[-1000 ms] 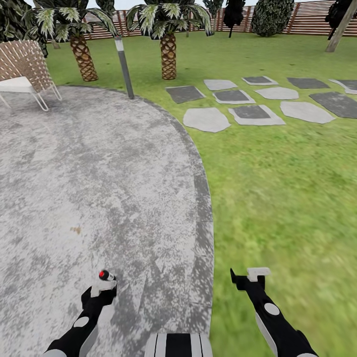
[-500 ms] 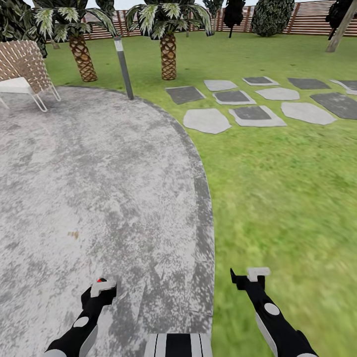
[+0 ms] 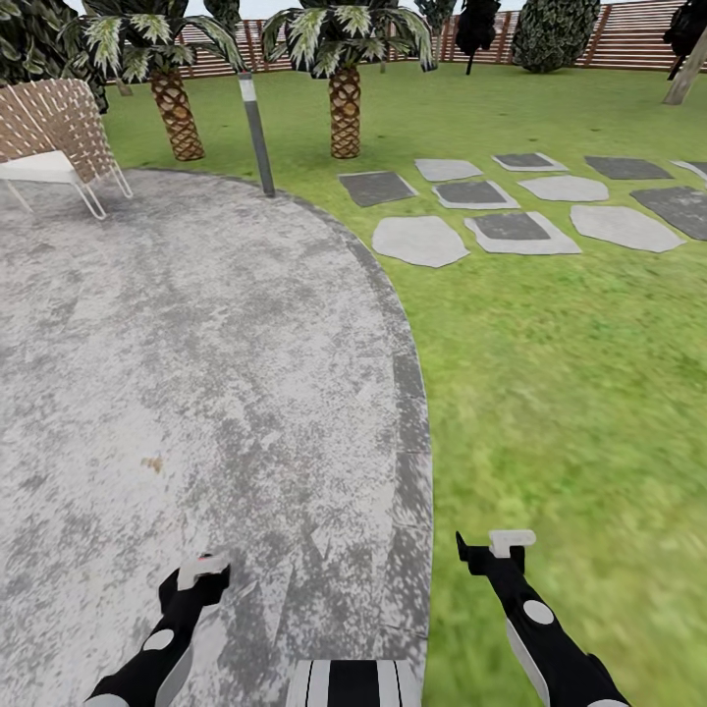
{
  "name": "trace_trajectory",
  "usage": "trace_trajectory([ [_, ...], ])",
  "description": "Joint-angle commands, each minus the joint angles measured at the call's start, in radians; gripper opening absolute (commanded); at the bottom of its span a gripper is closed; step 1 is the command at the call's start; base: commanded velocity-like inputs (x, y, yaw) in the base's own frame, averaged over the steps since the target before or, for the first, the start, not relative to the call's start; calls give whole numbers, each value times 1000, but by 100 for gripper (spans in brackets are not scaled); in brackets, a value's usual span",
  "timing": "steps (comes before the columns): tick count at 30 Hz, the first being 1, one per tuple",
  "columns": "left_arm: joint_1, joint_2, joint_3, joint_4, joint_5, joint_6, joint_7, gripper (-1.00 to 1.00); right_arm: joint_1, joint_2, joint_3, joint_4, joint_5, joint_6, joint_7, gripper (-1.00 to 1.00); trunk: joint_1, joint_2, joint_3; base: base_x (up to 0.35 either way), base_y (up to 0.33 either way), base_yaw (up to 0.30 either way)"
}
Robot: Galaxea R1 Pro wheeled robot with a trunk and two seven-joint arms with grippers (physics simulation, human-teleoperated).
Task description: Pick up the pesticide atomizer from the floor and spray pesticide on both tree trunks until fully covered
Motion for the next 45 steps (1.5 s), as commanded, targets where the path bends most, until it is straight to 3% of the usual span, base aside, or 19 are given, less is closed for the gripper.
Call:
trace_trajectory([
  [1, 4, 0, 0, 1, 5, -14, 2, 100, 0, 0, 0, 1, 0, -3, 0, 100, 0, 0, -1, 0, 0, 11],
  [9, 13, 0, 0, 0, 15, -42, -12, 100, 0, 0, 0, 1, 0, -3, 0, 100, 0, 0, -1, 0, 0, 2],
  [15, 13, 5, 2, -1, 21, -41, -107, 100, 0, 0, 0, 2, 0, -3, 0, 100, 0, 0, -1, 0, 0, 0],
  [22, 13, 8, 8, -8, 20, -39, -107, 100, 0, 0, 0, 2, 0, -3, 0, 100, 0, 0, -1, 0, 0, 0],
  [28, 13, 9, 106, -13, 18, -41, -114, 100, 0, 0, 0, 1, 0, -3, 0, 100, 0, 0, -1, 0, 0, 0],
  [32, 13, 9, 121, -13, 16, -42, -119, 100, 0, 0, 0, 1, 0, -3, 0, 100, 0, 0, -1, 0, 0, 0],
  [42, 13, 9, 124, -12, 16, -42, -120, 100, 0, 0, 0, 1, 0, -3, 0, 100, 4, -3, -46, 0, 0, 18],
  [45, 13, 9, 124, -12, 16, -42, -120, 100, 0, 0, 0, 1, 0, -3, 0, 100, 4, -3, -50, 0, 0, 41],
])
